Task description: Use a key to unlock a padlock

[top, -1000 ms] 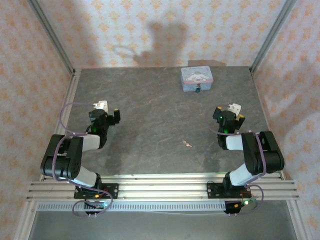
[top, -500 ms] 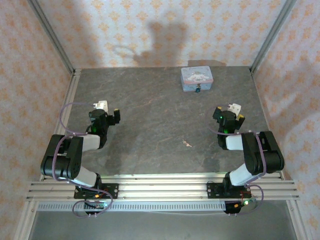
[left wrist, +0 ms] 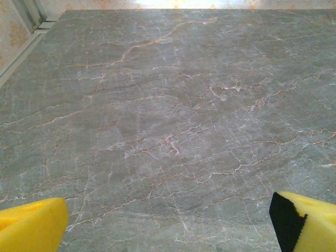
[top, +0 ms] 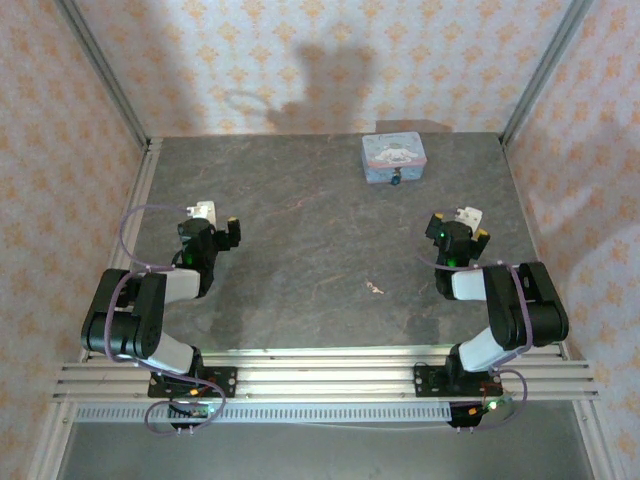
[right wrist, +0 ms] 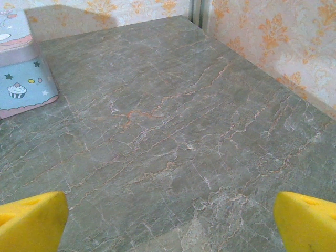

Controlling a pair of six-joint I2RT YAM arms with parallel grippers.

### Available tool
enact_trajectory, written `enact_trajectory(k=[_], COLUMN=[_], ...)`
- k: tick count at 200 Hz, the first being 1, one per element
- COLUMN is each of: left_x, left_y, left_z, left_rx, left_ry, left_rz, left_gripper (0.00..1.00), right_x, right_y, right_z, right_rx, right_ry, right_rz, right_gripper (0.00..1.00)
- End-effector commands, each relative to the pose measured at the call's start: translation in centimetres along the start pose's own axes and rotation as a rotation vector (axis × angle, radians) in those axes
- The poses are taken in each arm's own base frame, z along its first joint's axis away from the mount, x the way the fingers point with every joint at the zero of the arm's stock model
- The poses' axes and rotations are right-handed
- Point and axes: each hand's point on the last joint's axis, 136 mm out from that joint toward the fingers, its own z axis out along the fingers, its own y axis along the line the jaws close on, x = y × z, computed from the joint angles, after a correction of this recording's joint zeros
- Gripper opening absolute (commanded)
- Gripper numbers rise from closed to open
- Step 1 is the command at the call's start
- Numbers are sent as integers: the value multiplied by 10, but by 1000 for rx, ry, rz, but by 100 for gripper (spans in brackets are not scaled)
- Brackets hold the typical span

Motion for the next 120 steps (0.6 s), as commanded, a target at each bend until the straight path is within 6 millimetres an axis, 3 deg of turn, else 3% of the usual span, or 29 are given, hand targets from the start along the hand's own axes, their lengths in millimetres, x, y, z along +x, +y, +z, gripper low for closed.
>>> enact_trajectory(k=[1, 55, 104, 120], left_x=[-6, -6, -32, -40], left_y=[3, 2, 3, -3], left_z=[0, 0, 0, -2], left_rx=[-16, -15, -37, -14], left_ry=[-27, -27, 105, 147], left_rz=[6, 6, 7, 5], left_gripper=[100, 100, 100, 100], right_x=[-5, -8, -61, -81], right_y=[0, 4, 9, 19], right_z=[0, -2, -28, -31], right_rx=[-2, -30, -31, -50], right_ry=[-12, -13, 157, 223], right_rz=[21, 10, 54, 94], right_gripper=[100, 100, 99, 99])
